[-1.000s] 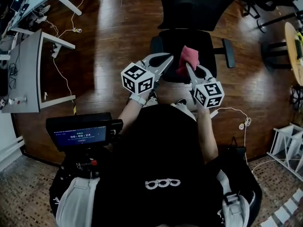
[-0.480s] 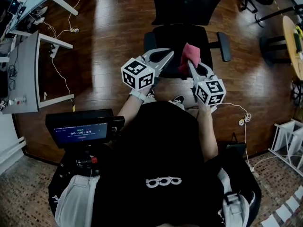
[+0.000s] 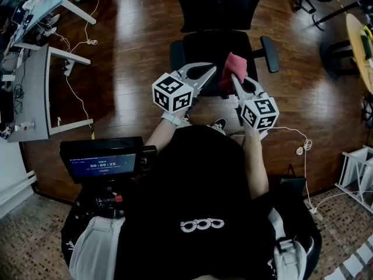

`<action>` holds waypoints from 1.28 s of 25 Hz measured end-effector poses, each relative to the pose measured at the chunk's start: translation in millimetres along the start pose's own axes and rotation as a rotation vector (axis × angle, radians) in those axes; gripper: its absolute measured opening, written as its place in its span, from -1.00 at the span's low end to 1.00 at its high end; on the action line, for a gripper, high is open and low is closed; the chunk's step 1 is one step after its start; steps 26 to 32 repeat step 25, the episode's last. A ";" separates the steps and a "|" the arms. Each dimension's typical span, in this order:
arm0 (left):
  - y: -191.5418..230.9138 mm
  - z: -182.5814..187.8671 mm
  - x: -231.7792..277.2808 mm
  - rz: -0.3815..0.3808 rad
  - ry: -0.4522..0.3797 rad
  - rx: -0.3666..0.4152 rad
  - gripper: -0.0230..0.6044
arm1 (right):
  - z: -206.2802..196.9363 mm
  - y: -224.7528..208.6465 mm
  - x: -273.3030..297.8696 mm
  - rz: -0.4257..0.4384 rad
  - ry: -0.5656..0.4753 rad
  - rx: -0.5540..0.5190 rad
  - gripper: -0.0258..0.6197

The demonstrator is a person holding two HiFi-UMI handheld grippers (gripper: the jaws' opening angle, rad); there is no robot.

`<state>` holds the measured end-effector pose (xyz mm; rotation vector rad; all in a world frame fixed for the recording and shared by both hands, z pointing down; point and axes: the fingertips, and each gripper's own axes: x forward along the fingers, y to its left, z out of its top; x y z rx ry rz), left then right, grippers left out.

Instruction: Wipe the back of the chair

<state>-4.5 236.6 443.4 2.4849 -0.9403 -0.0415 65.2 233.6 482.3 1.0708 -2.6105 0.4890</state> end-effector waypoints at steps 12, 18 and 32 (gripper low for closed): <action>-39.3 -7.8 31.3 -0.025 0.041 0.011 -0.95 | -0.4 -22.4 -33.1 -0.004 -0.016 0.026 -0.79; -39.6 -3.8 33.1 -0.043 0.059 0.011 -0.95 | 6.7 -18.5 -30.6 -0.005 -0.017 0.030 -0.79; -31.2 -10.0 20.5 -0.061 0.067 0.013 -0.95 | 0.1 -4.7 -21.4 -0.023 -0.020 0.032 -0.79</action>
